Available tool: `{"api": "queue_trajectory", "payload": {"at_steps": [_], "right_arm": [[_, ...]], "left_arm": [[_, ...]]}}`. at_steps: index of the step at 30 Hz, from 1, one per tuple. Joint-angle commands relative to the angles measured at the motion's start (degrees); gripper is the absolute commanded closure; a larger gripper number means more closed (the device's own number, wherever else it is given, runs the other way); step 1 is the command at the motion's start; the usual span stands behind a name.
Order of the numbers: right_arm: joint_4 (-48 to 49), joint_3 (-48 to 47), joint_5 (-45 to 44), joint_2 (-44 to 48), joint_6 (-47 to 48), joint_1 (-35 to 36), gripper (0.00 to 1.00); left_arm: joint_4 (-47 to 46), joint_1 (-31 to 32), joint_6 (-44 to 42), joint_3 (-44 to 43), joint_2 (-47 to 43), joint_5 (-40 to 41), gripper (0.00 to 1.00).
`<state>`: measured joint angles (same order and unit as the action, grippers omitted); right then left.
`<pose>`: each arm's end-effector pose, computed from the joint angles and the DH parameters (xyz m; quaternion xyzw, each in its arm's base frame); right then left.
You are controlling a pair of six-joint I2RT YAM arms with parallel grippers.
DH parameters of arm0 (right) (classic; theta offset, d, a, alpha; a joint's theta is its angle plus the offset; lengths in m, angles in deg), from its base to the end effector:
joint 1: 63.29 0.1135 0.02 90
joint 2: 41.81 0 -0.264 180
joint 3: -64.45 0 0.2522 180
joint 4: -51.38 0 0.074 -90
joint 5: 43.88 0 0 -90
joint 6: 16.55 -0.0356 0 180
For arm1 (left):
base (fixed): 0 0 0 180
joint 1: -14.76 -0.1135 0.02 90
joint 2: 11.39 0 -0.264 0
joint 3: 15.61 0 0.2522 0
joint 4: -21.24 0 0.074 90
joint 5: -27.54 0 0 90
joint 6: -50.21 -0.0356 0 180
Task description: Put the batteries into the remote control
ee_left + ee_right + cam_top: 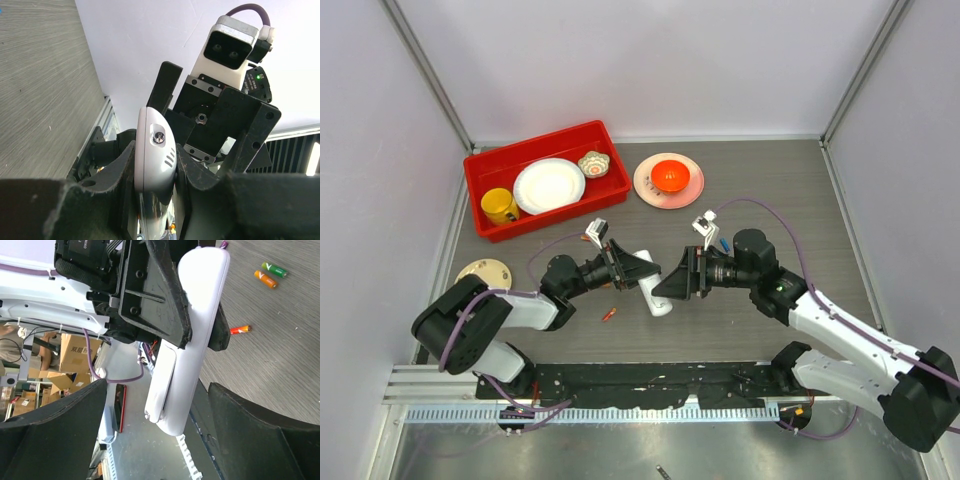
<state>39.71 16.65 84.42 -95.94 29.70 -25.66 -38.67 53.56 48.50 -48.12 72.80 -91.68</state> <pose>0.1552 0.1475 0.2681 -0.1517 0.7735 0.5632 0.2480 0.1868 -0.1725 0.1933 -0.0919 0.6550 -0.7285 0.1781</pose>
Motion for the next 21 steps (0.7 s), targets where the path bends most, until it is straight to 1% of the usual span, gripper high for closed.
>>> {"api": "queue_trajectory", "payload": {"at_steps": [1, 7, 21], "right_arm": [[5.5, 0.6, 2.9, -0.5, -1.7, -0.4, 0.14], [12.6, 3.5, 4.1, -1.6, -5.4, -0.8, 0.2], [16.0, 4.4, 5.2, -4.5, -7.1, -1.0, 0.34]], "left_arm": [[-14.9, -0.3, 0.0, -2.1, -2.3, -1.0, 1.0], [-14.9, -0.3, 0.0, -1.7, -3.8, -1.0, 1.0], [-14.9, -0.3, 0.0, -1.4, -4.9, -0.9, 1.0]]}}
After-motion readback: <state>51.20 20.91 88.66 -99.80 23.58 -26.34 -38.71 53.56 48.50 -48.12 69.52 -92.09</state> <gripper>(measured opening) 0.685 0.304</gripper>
